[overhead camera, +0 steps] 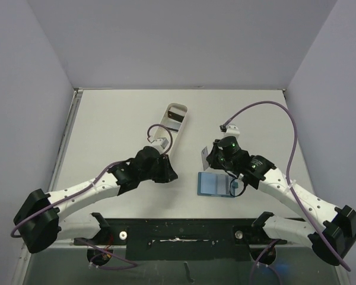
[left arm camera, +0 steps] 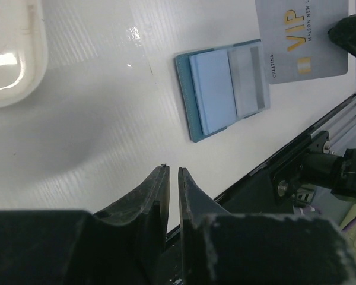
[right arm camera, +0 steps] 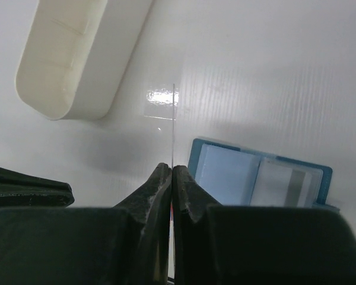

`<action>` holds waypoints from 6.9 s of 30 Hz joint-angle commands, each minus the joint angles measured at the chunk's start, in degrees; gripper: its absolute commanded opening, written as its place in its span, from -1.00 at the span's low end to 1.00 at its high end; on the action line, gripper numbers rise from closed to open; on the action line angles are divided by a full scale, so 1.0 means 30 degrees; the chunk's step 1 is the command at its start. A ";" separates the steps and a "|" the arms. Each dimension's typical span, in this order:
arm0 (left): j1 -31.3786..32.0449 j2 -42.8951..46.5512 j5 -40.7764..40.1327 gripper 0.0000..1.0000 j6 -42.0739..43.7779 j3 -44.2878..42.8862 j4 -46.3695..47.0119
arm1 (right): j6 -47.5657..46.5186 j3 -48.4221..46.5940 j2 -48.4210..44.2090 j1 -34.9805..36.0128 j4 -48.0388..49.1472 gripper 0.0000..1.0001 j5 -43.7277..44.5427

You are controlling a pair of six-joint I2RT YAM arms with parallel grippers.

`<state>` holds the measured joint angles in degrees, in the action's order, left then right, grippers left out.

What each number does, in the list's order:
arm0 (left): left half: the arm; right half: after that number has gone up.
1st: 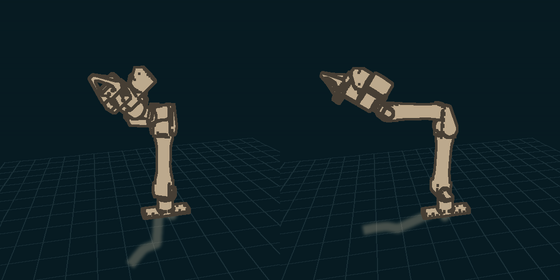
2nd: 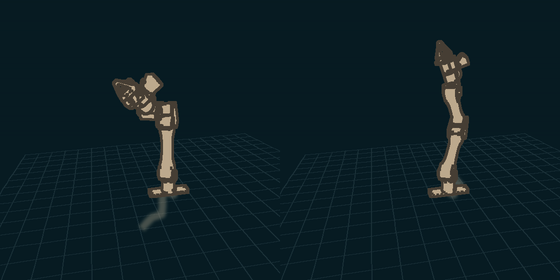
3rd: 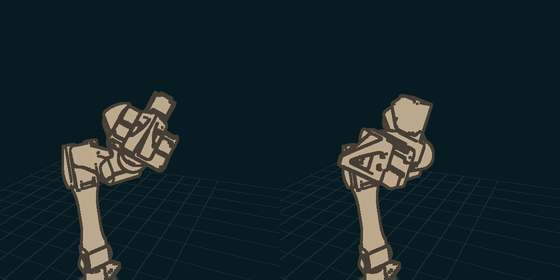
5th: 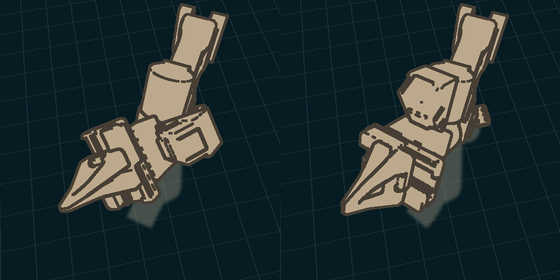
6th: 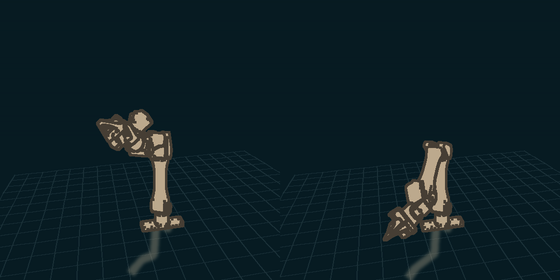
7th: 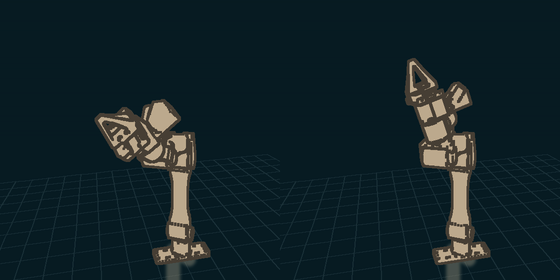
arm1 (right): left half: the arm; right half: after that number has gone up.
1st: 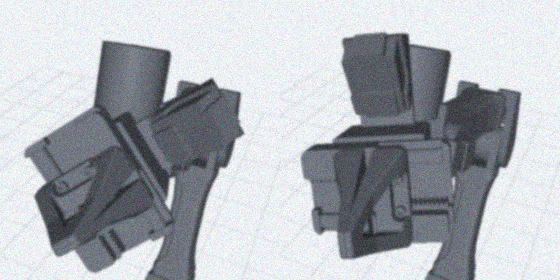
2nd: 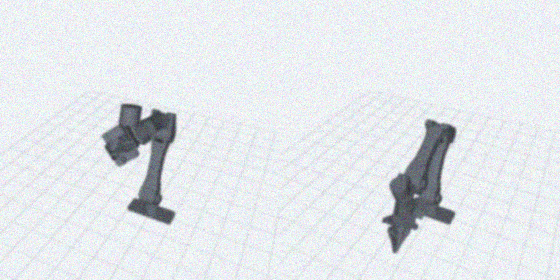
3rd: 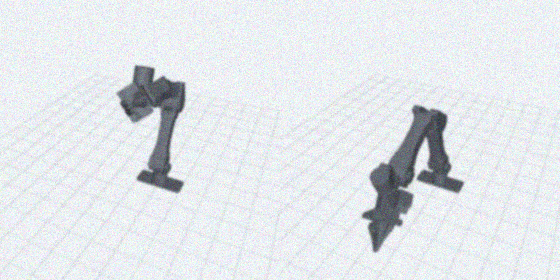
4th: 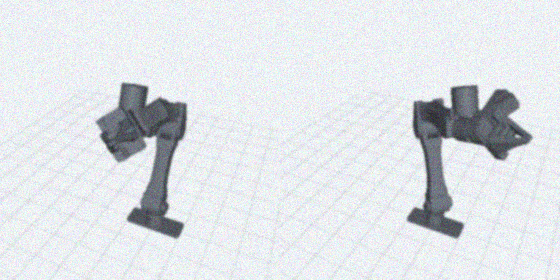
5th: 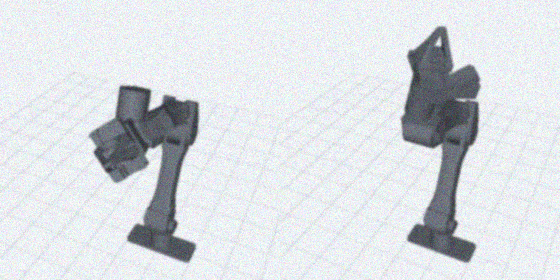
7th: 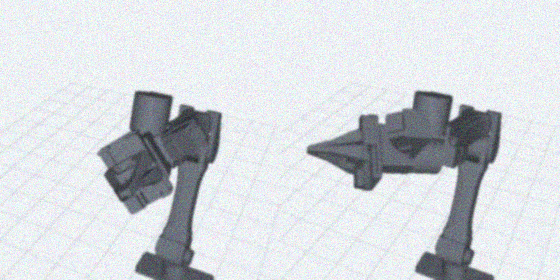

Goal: Put the credit cards into the card holder
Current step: Insert the credit card into the card holder.

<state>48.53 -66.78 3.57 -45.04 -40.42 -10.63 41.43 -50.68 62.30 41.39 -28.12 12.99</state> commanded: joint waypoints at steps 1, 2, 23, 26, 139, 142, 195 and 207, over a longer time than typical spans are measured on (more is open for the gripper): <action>0.1099 -0.1739 -0.0916 -0.85 -0.0355 -0.1814 0.2410 | 0.1596 0.1215 -0.1153 -0.0690 -0.0581 -1.00 0.0055; 0.1391 -0.2180 -0.1017 -0.93 -0.0352 -0.1975 0.2601 | 0.1647 0.1500 -0.1357 -0.0885 -0.0664 -1.00 -0.0092; 0.3186 -0.8781 -0.0386 -1.00 -0.0896 -0.3286 0.6410 | 0.0683 0.7380 -0.4458 -0.3818 0.1510 -1.00 -0.2319; 0.3188 -0.9229 -0.0210 -1.00 -0.0896 -0.3226 0.6678 | 0.0673 0.8233 -0.4774 -0.3839 0.2422 -1.00 -0.2909; 0.3539 -1.0099 -0.0806 -0.97 -0.2300 -0.2121 0.5434 | 0.3019 1.2007 -0.4184 -0.3712 0.6089 -0.54 -0.5436; 0.3543 -1.0082 -0.0724 -0.97 -0.2383 -0.2068 0.5590 | 0.2684 1.1476 -0.3786 -0.3334 0.5593 -0.55 -0.5112; 0.3000 -0.4977 -0.3790 -0.13 -0.2042 -0.2075 0.3991 | 0.0929 0.7921 -0.4958 -0.0053 0.4603 -0.16 -0.3541; -0.4082 -0.1177 -0.4713 0.43 -0.1067 -0.4389 0.0621 | 0.0013 0.4414 -0.5616 -0.0028 0.2313 0.46 -0.1963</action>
<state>44.60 -73.01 -8.75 -50.28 -49.91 -7.64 43.24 -33.52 46.13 40.97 -21.23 4.43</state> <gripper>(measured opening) 0.710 0.687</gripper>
